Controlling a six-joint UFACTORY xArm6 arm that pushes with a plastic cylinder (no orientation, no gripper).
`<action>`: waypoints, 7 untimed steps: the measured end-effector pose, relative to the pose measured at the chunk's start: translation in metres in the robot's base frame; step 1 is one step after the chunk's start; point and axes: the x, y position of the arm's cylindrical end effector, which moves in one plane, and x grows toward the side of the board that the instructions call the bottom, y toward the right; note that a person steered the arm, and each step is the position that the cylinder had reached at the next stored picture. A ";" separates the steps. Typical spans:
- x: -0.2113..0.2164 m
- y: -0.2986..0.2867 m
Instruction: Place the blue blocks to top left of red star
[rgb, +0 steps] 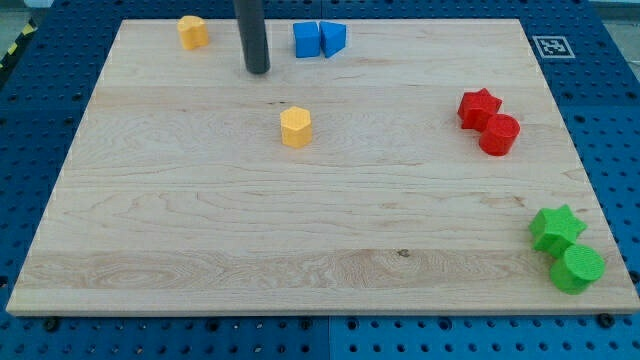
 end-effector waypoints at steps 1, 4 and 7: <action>-0.028 0.005; -0.040 0.112; -0.040 0.207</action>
